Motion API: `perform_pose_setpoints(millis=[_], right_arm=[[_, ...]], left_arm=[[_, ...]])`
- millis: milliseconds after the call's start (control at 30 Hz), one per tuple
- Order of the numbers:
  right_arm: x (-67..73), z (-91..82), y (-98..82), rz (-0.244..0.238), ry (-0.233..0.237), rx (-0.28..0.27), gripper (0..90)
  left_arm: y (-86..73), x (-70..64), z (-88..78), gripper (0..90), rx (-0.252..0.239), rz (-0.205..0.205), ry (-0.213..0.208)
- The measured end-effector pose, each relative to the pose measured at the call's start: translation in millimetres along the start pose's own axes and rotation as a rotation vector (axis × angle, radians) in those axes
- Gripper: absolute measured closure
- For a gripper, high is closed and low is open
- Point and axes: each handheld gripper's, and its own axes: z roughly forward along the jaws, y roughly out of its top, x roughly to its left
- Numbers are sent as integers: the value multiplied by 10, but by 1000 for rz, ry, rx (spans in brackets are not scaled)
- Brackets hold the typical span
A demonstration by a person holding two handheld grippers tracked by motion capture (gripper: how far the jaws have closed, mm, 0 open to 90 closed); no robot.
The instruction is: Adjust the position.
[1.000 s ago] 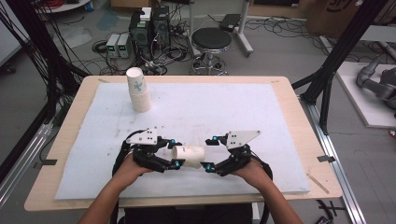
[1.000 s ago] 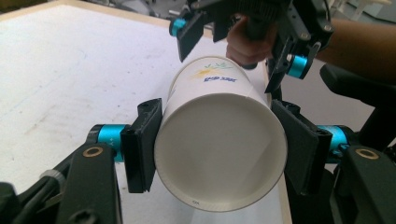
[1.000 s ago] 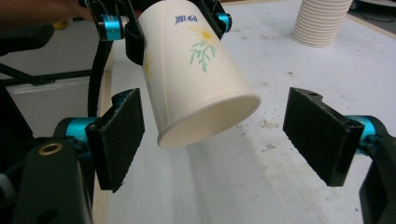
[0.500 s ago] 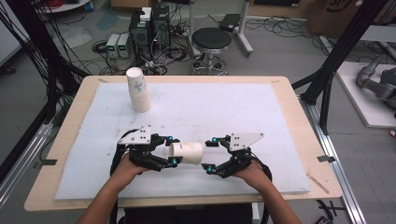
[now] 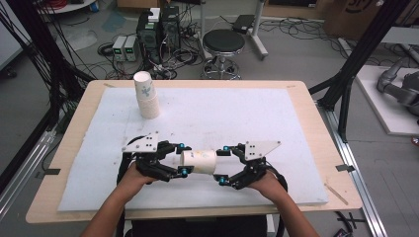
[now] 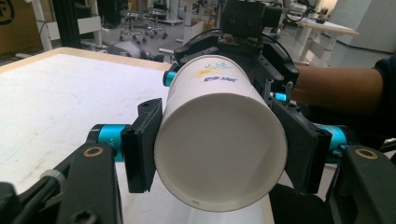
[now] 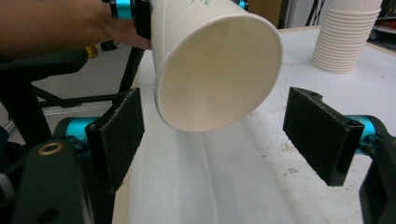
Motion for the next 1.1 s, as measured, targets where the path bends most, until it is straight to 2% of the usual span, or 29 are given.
perform_pose_setpoints(millis=[233,333,533,833,1100], right_arm=[[4,29,-5,10,37,2,236],[0,25,-4,15,40,-10,237],[-6,13,-2,18,56,-24,258],[-10,-16,5,14,54,-50,317],[-9,-15,5,15,57,-46,346]], left_arm=[[-11,-20,64,371,-6,-5,-30],[-24,-22,85,370,-25,-17,-44],[-52,-17,117,370,-32,-25,-58],[-98,-10,113,371,-25,-26,-57],[-133,-21,107,371,-13,-37,-51]])
